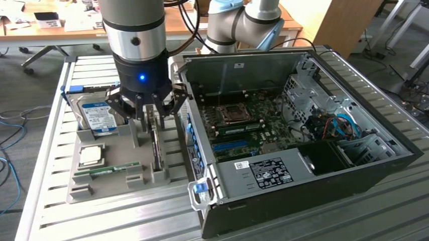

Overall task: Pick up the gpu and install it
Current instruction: 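Pick up the gpu and move the gpu toward the slot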

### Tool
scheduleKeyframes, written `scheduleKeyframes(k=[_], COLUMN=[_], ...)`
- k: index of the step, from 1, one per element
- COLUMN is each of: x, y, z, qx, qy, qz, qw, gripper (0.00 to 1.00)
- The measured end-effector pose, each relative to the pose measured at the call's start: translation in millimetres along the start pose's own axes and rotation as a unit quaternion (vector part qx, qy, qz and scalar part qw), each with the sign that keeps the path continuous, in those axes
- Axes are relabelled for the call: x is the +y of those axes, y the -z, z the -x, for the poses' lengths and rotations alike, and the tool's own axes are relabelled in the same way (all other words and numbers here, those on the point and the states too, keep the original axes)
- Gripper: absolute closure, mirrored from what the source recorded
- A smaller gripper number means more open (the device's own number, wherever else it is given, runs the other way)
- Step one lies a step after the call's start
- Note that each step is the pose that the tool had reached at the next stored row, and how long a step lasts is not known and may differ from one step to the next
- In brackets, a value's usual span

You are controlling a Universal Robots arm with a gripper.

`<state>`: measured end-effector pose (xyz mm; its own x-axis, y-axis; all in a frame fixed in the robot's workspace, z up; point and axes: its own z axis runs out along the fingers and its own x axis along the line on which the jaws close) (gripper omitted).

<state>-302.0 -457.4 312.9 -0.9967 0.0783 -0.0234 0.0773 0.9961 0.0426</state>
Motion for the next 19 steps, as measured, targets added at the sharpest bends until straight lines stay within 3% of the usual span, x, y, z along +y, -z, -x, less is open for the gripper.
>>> scheduleKeyframes(k=[19], x=[-0.2], y=[-5.4], z=[-0.1], qx=[0.0], qy=[0.0], qz=[0.0], qw=[1.0], gripper=[0.58])
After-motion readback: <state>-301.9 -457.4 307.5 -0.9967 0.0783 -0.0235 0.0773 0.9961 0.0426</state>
